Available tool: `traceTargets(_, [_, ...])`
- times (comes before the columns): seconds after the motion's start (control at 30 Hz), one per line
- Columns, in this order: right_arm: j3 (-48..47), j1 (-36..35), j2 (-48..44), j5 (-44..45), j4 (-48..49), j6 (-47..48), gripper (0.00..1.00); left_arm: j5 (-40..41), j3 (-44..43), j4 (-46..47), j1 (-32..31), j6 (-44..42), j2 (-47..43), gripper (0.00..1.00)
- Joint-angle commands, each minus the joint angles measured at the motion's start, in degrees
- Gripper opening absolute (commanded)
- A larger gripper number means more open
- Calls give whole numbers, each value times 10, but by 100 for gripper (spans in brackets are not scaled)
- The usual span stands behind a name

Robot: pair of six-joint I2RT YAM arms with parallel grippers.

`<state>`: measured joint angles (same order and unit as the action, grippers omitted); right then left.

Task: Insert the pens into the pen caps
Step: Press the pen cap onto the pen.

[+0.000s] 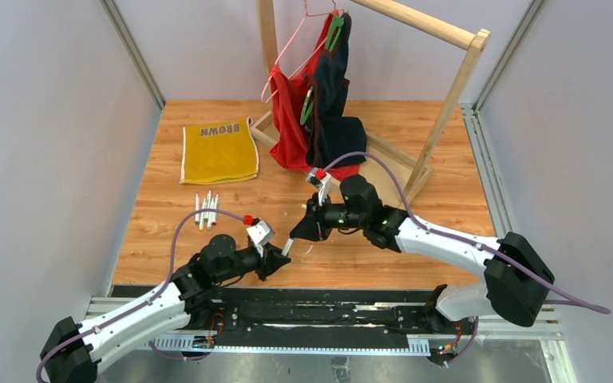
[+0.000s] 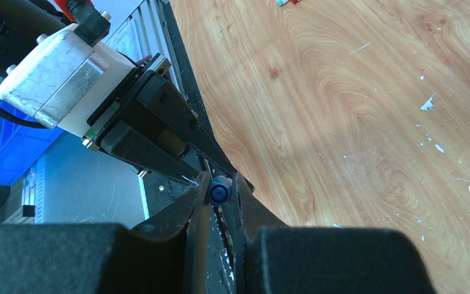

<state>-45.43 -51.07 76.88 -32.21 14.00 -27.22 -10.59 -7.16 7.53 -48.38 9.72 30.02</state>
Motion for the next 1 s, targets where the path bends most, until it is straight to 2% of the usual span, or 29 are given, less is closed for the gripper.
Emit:
traceTargets(0.0, [55,-55,20,-64,-111,-18,1,27,-35,212,35,35,-17,0])
traceTargets(0.4, [75,-66,25,-106,-167,12,1,15,-39,197,56,36,-37,0])
traceTargets(0.67, [113,-71,25,-139,-97,-52,1,12,-47,203,72,48,-23,0])
traceTargets(0.97, [123,-83,43,-139,-53,-77,0,-3,-45,238,77,58,1,0])
